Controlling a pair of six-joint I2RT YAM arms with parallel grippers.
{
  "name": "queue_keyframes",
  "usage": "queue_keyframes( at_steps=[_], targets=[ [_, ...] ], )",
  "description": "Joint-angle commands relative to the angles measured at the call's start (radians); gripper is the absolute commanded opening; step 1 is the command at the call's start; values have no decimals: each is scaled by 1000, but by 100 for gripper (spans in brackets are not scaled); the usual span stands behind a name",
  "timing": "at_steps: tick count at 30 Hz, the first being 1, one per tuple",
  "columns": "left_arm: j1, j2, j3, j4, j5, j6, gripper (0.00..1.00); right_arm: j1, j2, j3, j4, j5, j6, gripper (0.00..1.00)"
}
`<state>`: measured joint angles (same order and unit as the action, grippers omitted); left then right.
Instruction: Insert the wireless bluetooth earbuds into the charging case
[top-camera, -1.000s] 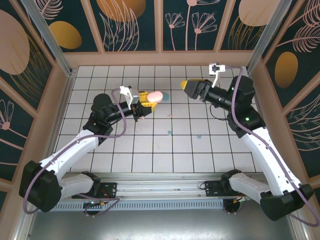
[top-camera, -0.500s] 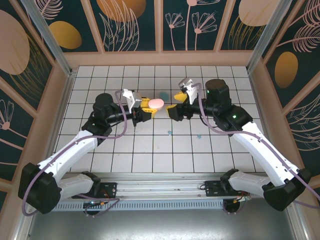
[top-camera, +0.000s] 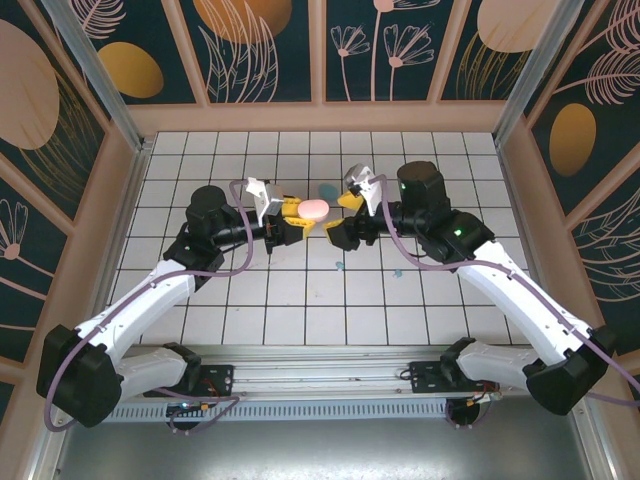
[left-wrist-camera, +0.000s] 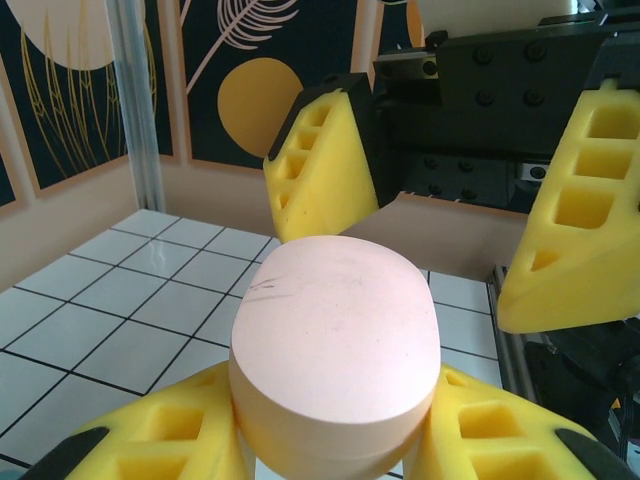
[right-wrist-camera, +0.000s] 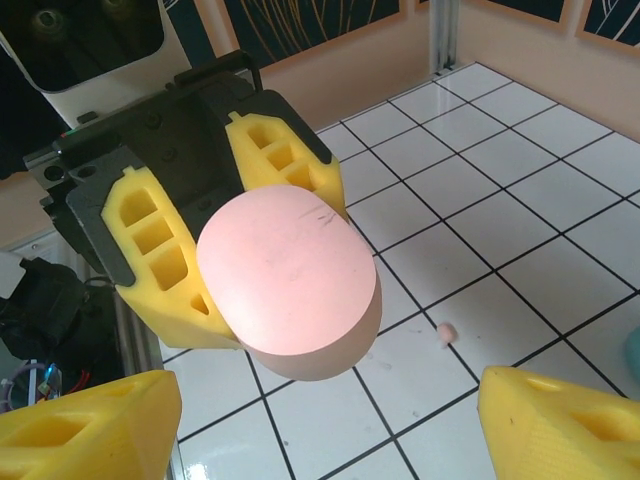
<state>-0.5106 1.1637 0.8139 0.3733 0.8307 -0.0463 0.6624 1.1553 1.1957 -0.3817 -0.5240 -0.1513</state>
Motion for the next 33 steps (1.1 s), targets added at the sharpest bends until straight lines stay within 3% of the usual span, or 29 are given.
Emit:
queue_keyframes(
  at_steps=[1,33],
  targets=[
    [3,-21,28,-10,24,-10,17,8,6,1,54,-20,6,79],
    [3,-21,-6,9,42,-36,17,-6,98,85,53,-12,104,77]
  ],
)
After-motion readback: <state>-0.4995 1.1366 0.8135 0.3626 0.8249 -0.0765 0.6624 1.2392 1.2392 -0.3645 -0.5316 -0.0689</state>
